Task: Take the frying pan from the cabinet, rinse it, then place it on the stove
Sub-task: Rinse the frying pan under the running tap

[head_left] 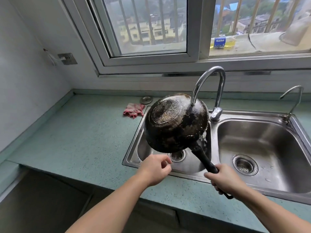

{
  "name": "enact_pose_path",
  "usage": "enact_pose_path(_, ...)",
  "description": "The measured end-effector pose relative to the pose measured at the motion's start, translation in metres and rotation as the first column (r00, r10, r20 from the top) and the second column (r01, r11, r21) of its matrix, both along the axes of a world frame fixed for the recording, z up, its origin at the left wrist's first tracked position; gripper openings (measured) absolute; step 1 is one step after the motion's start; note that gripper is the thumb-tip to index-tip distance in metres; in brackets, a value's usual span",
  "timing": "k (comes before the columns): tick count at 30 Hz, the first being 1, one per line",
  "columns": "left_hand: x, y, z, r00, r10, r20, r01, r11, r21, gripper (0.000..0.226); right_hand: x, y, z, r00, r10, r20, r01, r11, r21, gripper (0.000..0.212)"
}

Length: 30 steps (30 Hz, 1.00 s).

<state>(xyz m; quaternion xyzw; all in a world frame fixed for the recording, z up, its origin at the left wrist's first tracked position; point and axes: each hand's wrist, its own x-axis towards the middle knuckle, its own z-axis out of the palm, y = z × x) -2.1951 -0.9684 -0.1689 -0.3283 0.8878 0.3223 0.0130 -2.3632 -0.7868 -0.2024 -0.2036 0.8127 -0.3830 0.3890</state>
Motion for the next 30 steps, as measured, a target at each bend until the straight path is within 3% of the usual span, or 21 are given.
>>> enact_pose_path(14,-0.028,-0.017,-0.009,0.998,0.052,0.038,-0.052,0.999,0.002,0.018,-0.041,-0.042,-0.007,0.985,-0.077,0.155,0.088,0.994,-0.061,0.017)
enact_pose_path(20,-0.037,-0.011,-0.007,0.999,-0.015,0.048,0.015,1.000,0.004,0.020,-0.032,-0.034,0.006,0.967,-0.089,0.238,0.112,0.990,-0.082,0.020)
enact_pose_path(30,-0.012,0.005,0.000,0.983,-0.185,0.006,0.184,0.973,-0.136,0.026,0.014,0.007,0.024,0.978,-0.125,0.167,0.135,0.989,-0.053,0.015)
